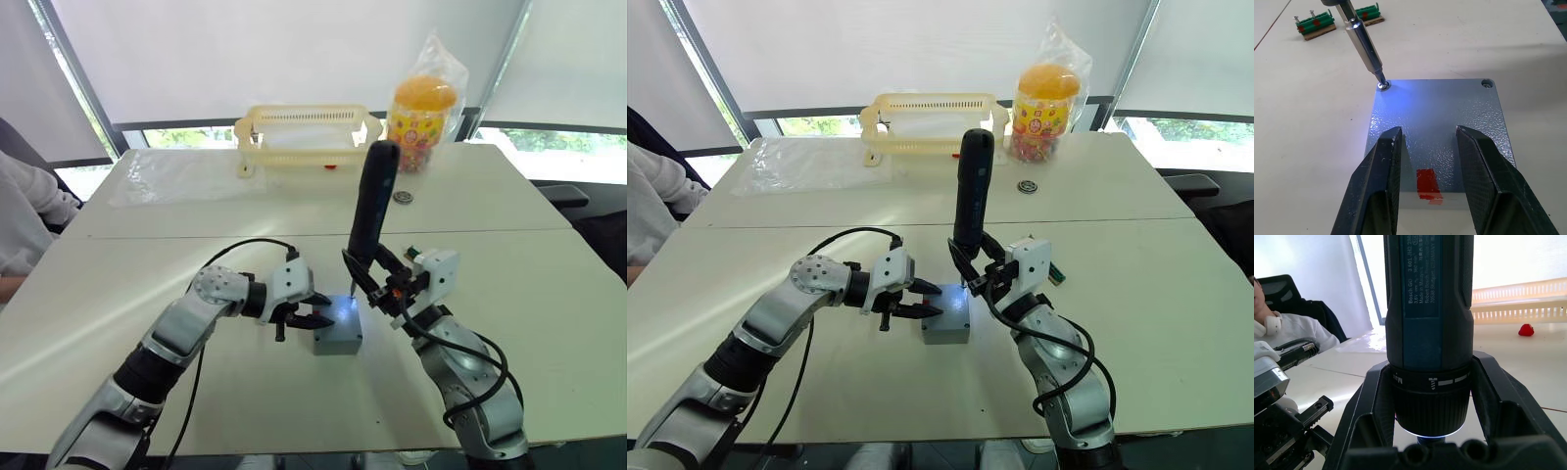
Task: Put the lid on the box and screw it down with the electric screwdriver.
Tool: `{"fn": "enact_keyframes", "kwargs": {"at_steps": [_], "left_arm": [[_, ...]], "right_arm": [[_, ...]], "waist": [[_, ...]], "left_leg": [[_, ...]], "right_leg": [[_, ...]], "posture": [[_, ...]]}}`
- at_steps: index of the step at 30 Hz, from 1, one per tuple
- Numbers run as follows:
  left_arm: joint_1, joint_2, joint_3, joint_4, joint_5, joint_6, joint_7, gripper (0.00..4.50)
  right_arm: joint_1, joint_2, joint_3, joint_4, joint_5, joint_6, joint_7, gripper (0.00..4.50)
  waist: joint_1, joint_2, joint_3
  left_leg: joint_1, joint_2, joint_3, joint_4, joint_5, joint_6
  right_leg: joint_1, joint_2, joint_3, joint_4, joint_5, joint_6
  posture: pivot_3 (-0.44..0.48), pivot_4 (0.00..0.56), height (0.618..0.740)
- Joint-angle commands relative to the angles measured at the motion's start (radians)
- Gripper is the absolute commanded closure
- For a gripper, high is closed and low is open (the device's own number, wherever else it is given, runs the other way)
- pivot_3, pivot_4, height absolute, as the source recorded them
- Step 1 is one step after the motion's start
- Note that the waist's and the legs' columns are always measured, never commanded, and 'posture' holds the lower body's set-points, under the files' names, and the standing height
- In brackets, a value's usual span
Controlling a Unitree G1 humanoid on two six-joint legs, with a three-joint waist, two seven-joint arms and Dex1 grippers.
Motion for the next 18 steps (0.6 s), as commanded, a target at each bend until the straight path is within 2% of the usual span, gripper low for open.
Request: {"fn": "enact_keyframes", "kwargs": {"at_steps": [1,18], "left_arm": [[0.022,0.013,-0.034,0.020,0.040,0.017,-0.002,2.75],[0.026,0.015,-0.031,0.011,0.039,0.022,0.001,2.75]], "right_arm": [[-0.018,0.006,-0.003,-0.050,0.001,-0.038,0.003,2.75],[-0.005,0.003,-0.008,0.048,-0.034,-0.110,0.027,2.75]], "waist": [[0.000,0.000,0.000],[0.000,0.000,0.000]], "left_leg": [[0.000,0.000,0.000,0.000,0.000,0.000],[0.000,0.000,0.000,0.000,0.000,0.000]], "right_leg": [[0.000,0.000,0.000,0.000,0.000,0.000],[0.000,0.000,0.000,0.000,0.000,0.000]], "posture": [[0.000,0.150,0.740],[0.000,0.150,0.740]]}}
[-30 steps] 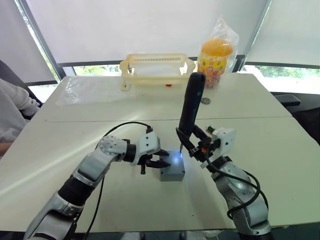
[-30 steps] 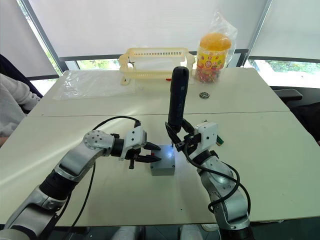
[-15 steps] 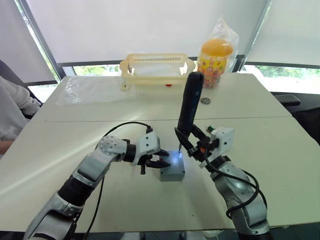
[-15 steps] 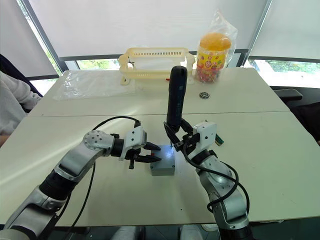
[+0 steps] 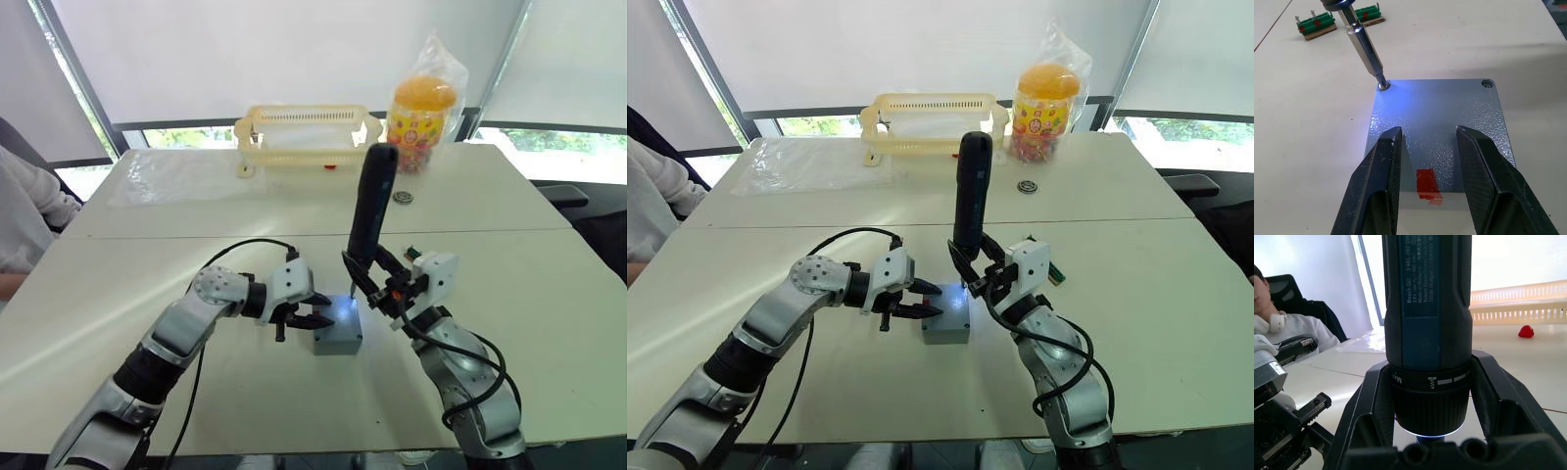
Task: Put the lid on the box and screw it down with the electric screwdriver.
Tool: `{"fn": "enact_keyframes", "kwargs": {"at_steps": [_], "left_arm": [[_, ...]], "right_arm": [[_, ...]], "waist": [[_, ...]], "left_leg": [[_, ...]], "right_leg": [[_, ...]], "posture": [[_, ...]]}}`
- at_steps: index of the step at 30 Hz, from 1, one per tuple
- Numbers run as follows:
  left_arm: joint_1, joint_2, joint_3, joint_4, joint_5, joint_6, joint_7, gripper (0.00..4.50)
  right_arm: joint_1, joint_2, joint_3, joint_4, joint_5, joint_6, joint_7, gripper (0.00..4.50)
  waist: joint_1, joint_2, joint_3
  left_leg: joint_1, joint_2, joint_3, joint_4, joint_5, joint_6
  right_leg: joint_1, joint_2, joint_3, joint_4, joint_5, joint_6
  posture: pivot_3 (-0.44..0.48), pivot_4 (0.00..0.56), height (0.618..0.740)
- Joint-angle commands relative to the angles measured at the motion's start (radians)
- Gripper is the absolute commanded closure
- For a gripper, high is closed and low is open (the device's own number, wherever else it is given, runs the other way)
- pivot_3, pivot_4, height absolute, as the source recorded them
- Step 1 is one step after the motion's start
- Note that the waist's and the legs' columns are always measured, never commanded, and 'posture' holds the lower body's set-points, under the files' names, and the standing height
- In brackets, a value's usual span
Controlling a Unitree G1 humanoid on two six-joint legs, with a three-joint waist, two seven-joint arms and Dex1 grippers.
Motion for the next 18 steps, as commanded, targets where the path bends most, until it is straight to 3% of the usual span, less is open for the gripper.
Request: {"fn": "enact_keyframes", "kwargs": {"at_steps": [1,18], "left_arm": [[0.022,0.015,-0.032,0.015,0.038,0.022,0.000,2.75],[0.017,0.014,-0.034,0.018,0.036,0.026,-0.004,2.75]], "right_arm": [[-0.011,0.002,-0.011,0.005,-0.015,-0.045,0.001,2.75],[0.011,-0.001,0.011,0.075,-0.020,-0.055,0.010,2.75]], "waist": [[0.000,0.000,0.000],[0.001,0.000,0.000]], "left_leg": [[0.000,0.000,0.000,0.000,0.000,0.000],[0.001,0.000,0.000,0.000,0.000,0.000]], "right_leg": [[0.000,0.000,0.000,0.000,0.000,0.000],[0.001,0.000,0.000,0.000,0.000,0.000]], "posture": [[0.000,0.150,0.740],[0.000,0.150,0.740]]}}
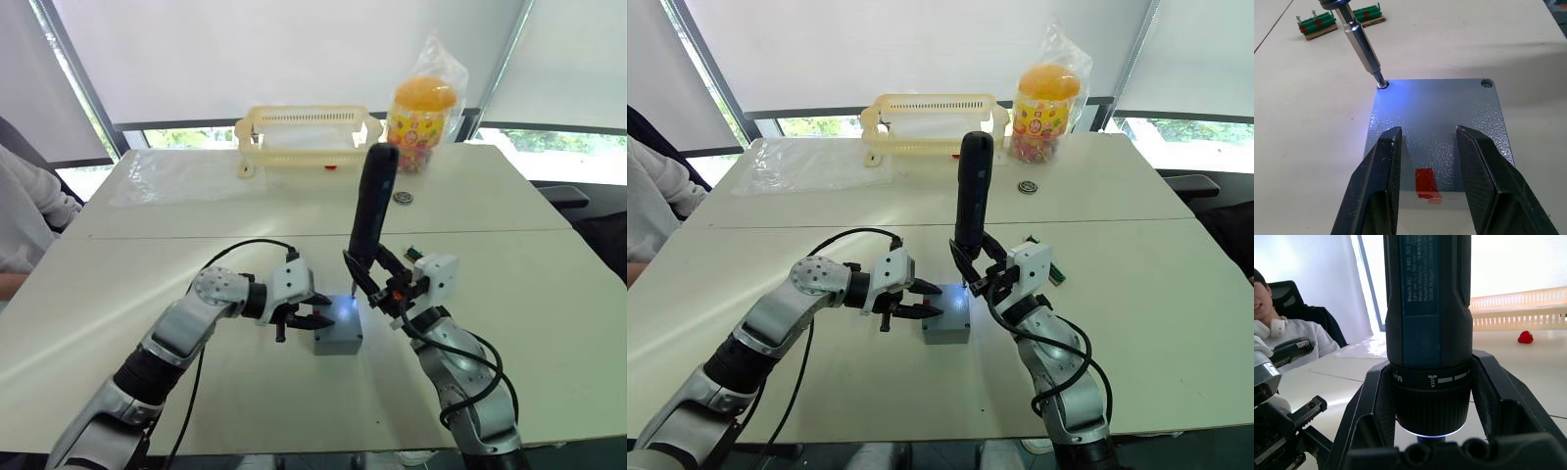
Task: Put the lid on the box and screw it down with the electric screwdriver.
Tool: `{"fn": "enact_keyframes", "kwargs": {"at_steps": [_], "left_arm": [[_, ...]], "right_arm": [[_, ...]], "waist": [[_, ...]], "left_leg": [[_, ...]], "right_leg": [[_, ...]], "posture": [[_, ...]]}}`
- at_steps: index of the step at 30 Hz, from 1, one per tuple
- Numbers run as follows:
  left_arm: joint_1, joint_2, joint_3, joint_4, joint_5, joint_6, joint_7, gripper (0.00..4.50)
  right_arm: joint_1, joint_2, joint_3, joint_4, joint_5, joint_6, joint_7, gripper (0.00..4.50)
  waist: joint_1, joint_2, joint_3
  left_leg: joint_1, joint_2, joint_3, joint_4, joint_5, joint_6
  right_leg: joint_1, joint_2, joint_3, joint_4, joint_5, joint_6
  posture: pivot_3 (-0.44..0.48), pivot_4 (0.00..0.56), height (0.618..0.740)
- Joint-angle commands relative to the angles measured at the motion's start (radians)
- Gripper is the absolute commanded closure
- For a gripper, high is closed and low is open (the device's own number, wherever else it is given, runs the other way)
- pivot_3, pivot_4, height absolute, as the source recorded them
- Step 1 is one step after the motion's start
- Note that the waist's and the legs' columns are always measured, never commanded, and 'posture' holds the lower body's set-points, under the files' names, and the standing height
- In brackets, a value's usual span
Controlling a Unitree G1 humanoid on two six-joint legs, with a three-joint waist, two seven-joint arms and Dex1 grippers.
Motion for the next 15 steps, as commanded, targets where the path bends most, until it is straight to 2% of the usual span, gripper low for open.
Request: {"fn": "enact_keyframes", "kwargs": {"at_steps": [1,15], "left_arm": [[0.016,0.014,-0.034,0.021,0.036,0.023,-0.008,2.75],[0.022,0.015,-0.037,0.019,0.039,0.020,-0.007,2.75]], "right_arm": [[0.018,-0.010,0.018,0.028,-0.021,0.018,0.008,2.75],[0.047,-0.031,0.036,0.114,-0.072,-0.021,0.026,2.75]], "waist": [[0.000,0.000,0.000],[0.000,-0.002,-0.002]], "left_leg": [[0.000,0.000,0.000,0.000,0.000,0.000],[0.001,0.000,0.000,0.000,0.000,0.000]], "right_leg": [[0.000,0.000,0.000,0.000,0.000,0.000],[0.001,0.000,0.000,0.000,0.000,0.000]], "posture": [[0.000,0.150,0.740],[0.000,0.150,0.740]]}}
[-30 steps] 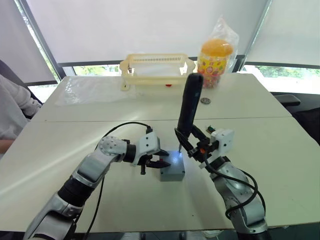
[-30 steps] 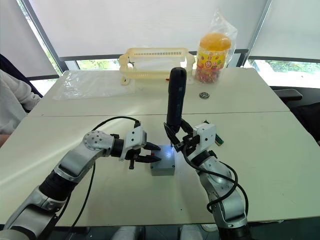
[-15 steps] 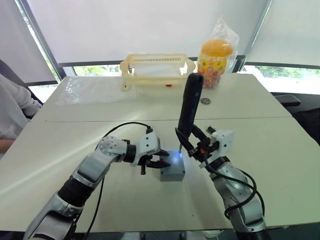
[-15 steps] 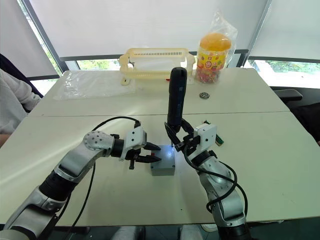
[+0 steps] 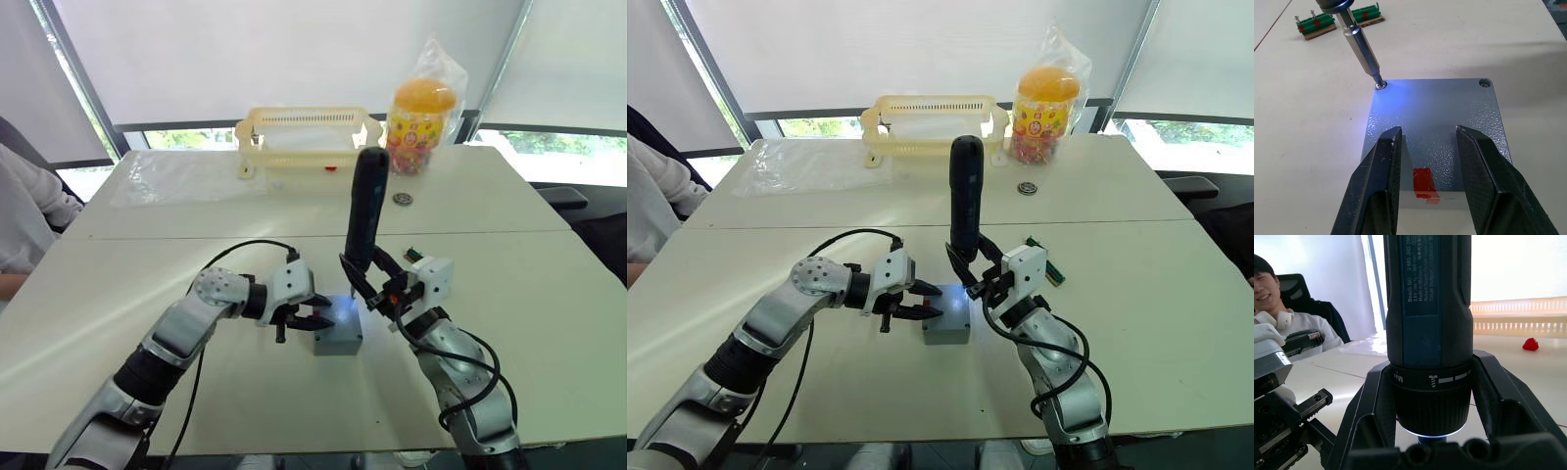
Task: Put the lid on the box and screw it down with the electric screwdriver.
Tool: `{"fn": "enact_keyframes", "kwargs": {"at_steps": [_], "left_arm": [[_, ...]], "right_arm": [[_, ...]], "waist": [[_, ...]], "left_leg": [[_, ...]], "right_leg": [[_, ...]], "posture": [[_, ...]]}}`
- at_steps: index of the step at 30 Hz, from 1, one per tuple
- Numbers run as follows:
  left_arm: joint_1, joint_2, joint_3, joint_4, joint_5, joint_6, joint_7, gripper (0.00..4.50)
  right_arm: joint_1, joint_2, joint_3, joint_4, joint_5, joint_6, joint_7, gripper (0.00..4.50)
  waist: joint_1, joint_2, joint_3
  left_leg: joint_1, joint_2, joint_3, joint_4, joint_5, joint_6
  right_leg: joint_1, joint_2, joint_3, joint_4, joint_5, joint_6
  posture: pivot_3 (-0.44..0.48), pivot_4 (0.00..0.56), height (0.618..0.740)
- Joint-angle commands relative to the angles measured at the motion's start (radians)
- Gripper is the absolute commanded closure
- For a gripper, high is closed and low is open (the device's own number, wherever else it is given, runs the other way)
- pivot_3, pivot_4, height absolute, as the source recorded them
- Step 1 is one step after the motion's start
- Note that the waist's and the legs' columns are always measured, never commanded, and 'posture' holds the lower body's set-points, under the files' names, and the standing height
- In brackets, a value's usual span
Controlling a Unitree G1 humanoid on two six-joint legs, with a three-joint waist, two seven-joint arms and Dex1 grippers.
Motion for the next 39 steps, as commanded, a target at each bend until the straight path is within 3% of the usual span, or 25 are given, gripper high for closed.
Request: {"fn": "enact_keyframes", "kwargs": {"at_steps": [1,39], "left_arm": [[0.023,0.016,-0.035,0.016,0.038,0.020,-0.006,2.75],[0.029,0.015,-0.045,0.009,0.046,0.019,-0.001,2.75]], "right_arm": [[0.039,-0.013,0.011,0.082,-0.029,0.037,0.002,2.75],[0.083,-0.029,0.024,0.128,-0.038,0.063,0.005,2.75]], "waist": [[0.000,0.000,0.000],[0.001,-0.004,-0.013]], "left_leg": [[0.000,0.000,0.000,0.000,0.000,0.000],[0.001,0.001,-0.003,-0.001,0.000,0.000]], "right_leg": [[0.000,0.000,0.000,0.000,0.000,0.000],[0.002,-0.001,-0.002,-0.002,-0.002,-0.002]], "posture": [[0.000,0.150,0.740],[0.000,0.150,0.740]]}}
